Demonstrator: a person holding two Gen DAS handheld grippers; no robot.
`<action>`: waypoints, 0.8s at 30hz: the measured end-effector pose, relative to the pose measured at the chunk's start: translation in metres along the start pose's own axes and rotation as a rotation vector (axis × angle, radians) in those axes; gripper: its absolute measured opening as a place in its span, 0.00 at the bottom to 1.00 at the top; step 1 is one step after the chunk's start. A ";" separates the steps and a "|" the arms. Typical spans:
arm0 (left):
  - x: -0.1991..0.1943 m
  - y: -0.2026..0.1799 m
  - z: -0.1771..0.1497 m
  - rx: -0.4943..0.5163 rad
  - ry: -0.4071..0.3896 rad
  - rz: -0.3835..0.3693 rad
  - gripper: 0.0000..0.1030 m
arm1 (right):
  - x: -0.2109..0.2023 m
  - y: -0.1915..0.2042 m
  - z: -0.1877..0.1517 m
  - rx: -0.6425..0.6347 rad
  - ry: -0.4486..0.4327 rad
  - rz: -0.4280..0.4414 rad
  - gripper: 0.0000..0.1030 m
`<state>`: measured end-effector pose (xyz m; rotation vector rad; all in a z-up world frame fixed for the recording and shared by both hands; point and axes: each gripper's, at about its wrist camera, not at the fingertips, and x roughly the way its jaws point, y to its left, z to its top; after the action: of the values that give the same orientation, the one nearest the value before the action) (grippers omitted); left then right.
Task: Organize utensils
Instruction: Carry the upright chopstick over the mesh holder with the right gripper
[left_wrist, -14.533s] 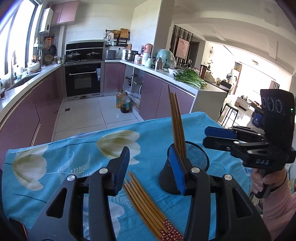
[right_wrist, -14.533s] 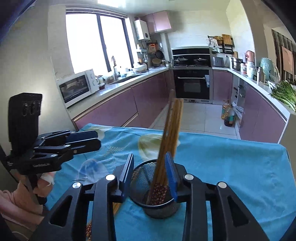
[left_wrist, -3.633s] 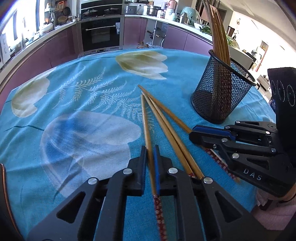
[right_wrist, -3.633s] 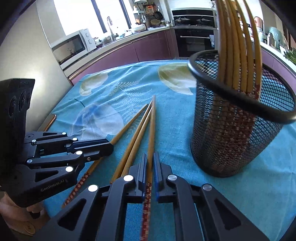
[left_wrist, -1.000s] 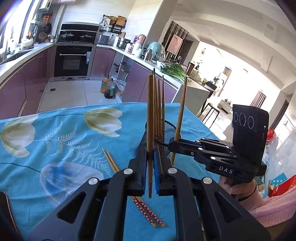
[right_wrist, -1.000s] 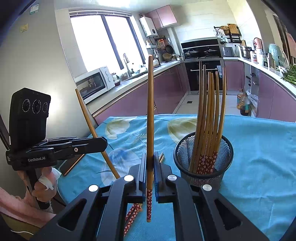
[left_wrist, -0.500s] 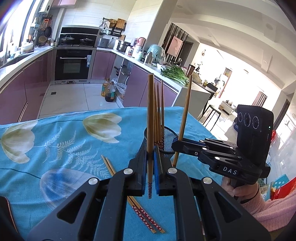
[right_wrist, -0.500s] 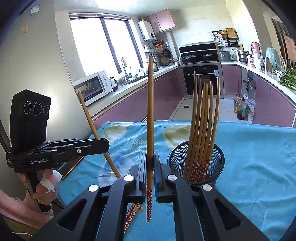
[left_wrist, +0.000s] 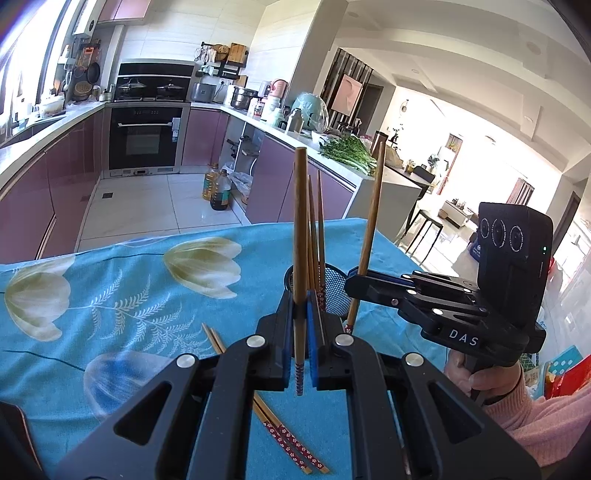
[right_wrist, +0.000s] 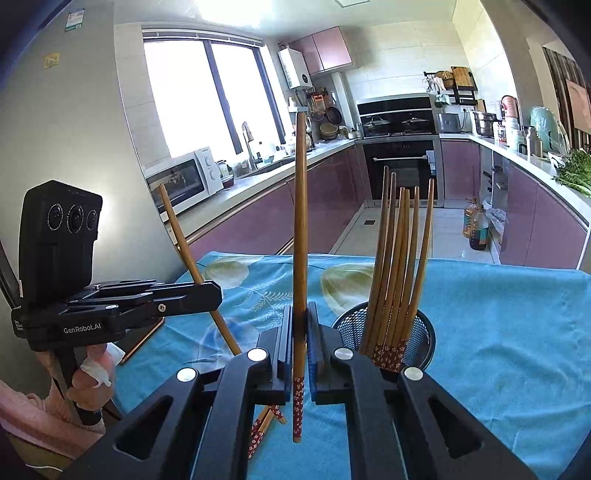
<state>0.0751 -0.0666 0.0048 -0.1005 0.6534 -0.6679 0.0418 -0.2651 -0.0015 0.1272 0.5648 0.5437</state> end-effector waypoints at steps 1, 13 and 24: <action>0.000 0.000 0.001 0.001 -0.001 0.000 0.07 | 0.000 0.000 0.001 -0.001 -0.002 -0.001 0.06; -0.003 -0.006 0.010 0.032 -0.027 -0.007 0.07 | -0.006 -0.007 0.010 -0.010 -0.036 -0.010 0.06; -0.005 -0.012 0.022 0.054 -0.052 -0.034 0.07 | -0.007 -0.013 0.021 -0.012 -0.067 -0.022 0.06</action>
<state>0.0787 -0.0756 0.0285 -0.0789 0.5839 -0.7126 0.0540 -0.2790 0.0159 0.1272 0.4969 0.5200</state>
